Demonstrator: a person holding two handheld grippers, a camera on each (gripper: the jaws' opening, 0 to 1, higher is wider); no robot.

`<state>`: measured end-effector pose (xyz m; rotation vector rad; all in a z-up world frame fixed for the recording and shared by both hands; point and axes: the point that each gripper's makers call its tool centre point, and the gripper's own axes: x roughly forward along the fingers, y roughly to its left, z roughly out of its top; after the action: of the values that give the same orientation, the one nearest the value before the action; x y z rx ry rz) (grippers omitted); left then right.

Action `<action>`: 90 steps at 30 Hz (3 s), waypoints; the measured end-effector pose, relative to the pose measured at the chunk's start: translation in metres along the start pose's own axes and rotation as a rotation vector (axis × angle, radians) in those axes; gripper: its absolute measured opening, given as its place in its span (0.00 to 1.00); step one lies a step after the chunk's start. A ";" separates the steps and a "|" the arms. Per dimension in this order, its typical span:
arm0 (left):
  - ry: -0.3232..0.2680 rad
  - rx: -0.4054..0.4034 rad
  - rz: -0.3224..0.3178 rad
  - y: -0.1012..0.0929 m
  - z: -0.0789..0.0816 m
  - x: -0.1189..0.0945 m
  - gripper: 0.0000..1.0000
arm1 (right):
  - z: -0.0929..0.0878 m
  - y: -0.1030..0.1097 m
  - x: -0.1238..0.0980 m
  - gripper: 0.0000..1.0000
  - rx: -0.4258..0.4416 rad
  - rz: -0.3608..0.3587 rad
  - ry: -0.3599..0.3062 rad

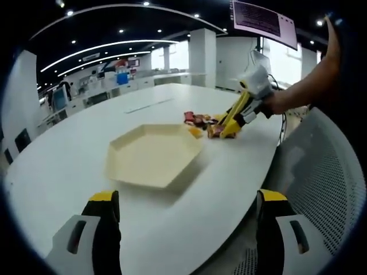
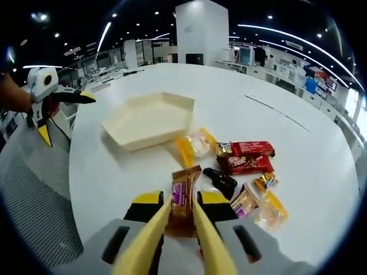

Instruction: Place the target food into the container with the food tongs after gripping and lifting it, then release it inside without dropping or visibly crushing the food.

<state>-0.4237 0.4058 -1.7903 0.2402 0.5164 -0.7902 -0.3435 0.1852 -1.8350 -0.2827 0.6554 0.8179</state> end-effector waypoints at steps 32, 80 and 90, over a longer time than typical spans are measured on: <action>-0.006 -0.025 0.018 0.004 0.001 0.000 0.99 | 0.068 -0.015 -0.025 0.22 -0.049 0.056 -0.034; -0.002 0.014 0.064 0.011 0.000 -0.003 0.98 | 0.191 0.018 0.021 0.22 -0.165 0.175 -0.058; 0.022 0.025 0.071 0.013 -0.004 -0.002 0.98 | 0.197 0.054 0.058 0.22 -0.183 0.233 -0.042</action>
<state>-0.4171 0.4173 -1.7927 0.2890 0.5165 -0.7261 -0.2707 0.3480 -1.7193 -0.3584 0.5817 1.1077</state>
